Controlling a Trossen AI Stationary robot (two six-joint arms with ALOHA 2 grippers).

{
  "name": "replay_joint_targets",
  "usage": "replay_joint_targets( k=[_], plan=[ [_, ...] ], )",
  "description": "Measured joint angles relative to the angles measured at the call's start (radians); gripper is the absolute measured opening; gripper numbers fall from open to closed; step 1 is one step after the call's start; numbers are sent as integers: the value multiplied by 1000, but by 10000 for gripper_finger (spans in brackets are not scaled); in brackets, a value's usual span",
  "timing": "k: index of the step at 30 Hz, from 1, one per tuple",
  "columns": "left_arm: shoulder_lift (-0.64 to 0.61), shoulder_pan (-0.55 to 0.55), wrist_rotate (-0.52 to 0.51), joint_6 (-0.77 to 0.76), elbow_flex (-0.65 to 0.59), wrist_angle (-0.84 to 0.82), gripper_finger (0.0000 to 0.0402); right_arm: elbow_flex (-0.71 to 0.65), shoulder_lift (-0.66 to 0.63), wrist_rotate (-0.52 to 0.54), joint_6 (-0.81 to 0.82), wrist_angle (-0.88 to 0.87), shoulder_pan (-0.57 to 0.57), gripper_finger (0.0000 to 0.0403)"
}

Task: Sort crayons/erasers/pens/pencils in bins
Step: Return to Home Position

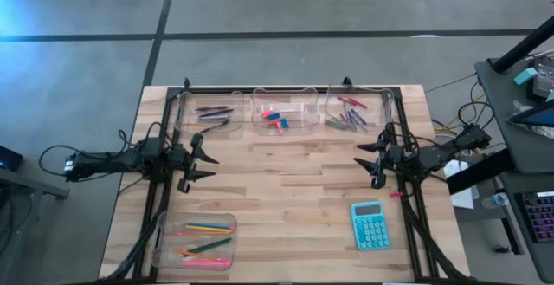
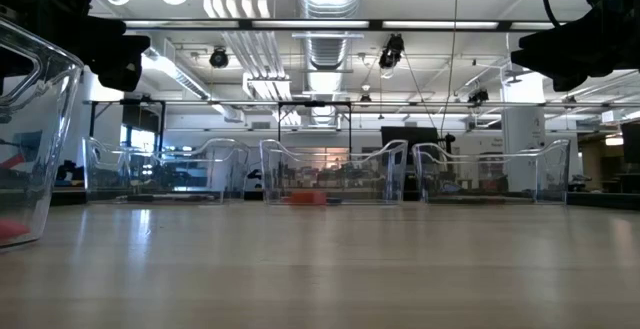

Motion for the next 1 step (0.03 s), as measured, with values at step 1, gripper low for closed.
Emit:
replay_joint_targets(
  k=[1],
  plan=[
    [0, 0, 0, 0, 0, 0, 148, 0, 0, 0, 0, 0, 0, 199]
  ],
)
